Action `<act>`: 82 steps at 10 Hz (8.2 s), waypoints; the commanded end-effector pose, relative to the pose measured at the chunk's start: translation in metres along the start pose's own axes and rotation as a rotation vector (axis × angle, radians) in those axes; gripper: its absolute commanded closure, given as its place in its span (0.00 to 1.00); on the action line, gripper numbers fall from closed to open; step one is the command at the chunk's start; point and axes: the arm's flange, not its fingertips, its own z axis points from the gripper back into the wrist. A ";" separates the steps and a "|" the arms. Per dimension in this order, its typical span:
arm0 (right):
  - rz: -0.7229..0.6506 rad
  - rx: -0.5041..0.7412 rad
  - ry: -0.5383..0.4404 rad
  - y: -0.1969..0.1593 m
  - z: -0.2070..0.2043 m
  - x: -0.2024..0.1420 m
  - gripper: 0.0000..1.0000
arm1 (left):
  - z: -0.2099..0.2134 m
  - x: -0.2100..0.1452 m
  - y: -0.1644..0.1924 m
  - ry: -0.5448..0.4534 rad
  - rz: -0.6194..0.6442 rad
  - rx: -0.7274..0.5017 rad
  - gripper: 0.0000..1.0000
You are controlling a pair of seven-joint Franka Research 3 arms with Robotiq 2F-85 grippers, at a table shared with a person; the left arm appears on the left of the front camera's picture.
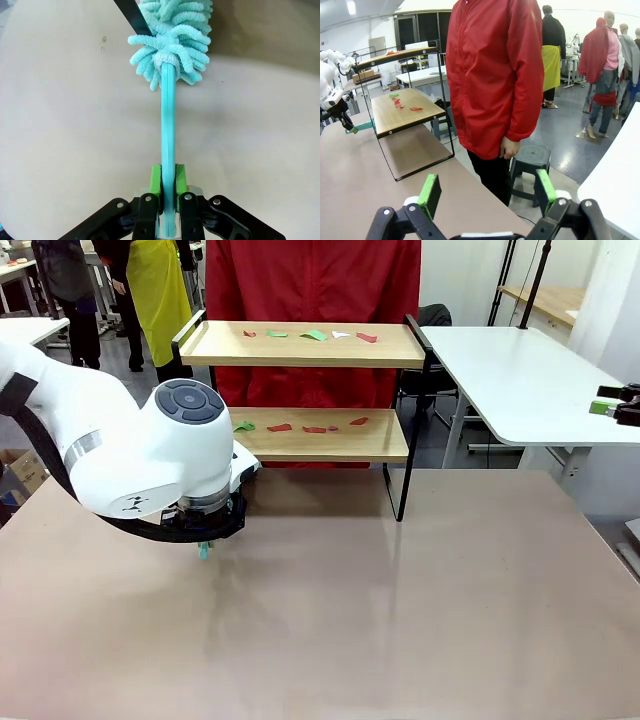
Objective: Clean the shelf.
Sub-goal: Clean the specific section of the Shelf indicated by the human with the Duster.
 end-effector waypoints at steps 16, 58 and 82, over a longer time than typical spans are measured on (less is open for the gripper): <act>0.002 0.000 -0.001 0.001 -0.001 0.002 0.00 | 0.031 0.004 0.060 -0.069 -0.288 -0.527 0.87; 0.002 0.000 -0.001 0.001 -0.001 0.002 0.00 | 0.222 0.145 0.350 0.575 -1.606 -0.471 0.87; 0.002 0.000 -0.001 0.001 -0.001 0.002 0.00 | 0.222 0.145 0.350 0.575 -1.606 -0.471 0.87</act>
